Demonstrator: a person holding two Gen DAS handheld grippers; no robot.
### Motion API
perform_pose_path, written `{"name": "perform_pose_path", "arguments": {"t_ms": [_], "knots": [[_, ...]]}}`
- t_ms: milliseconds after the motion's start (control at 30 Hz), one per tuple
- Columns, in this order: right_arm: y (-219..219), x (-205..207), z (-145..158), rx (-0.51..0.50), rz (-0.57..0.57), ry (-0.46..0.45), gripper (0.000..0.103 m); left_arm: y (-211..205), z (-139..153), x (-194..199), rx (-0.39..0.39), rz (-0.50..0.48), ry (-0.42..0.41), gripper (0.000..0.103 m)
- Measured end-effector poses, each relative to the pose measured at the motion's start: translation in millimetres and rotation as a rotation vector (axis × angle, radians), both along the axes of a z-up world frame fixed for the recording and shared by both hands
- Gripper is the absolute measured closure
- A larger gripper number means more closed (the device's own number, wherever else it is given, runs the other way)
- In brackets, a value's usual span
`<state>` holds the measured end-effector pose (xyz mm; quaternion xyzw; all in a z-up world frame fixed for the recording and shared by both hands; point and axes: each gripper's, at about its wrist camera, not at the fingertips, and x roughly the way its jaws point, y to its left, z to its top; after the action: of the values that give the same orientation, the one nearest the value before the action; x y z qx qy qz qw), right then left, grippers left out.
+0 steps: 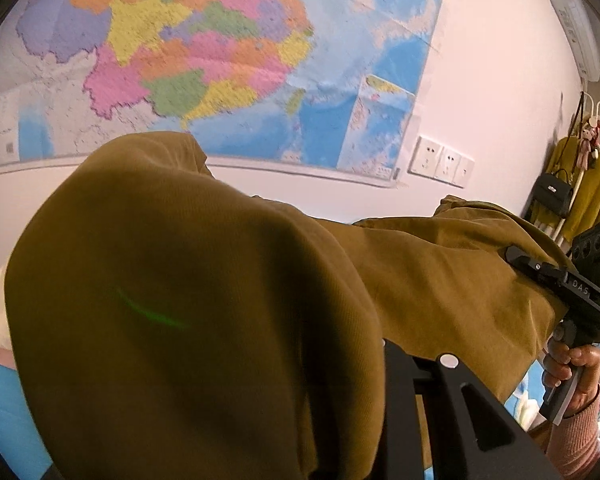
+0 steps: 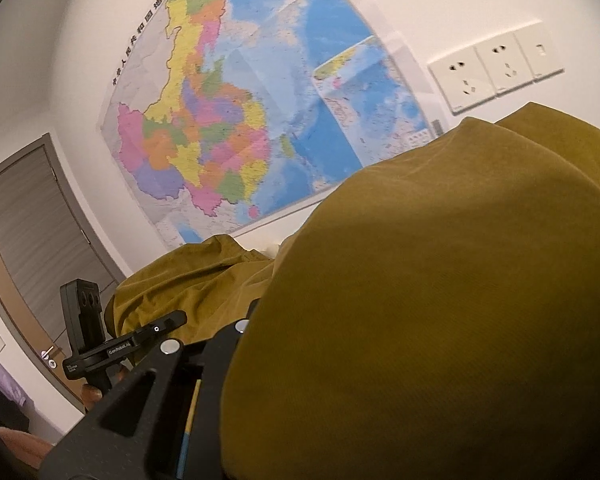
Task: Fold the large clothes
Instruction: 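Lift the olive shirt bundle off the bed with both grippers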
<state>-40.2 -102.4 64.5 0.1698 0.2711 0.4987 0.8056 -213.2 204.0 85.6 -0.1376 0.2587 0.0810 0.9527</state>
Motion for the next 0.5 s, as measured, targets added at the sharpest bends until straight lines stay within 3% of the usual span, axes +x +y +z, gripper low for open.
{"name": "perform_pose_path", "arguments": {"t_ms": [500], "knots": [[71.5, 15.3, 24.2, 0.052, 0.116, -0.023, 0.087, 44.0, 21.9, -16.0, 0.098, 0.126, -0.061, 0.08]]}}
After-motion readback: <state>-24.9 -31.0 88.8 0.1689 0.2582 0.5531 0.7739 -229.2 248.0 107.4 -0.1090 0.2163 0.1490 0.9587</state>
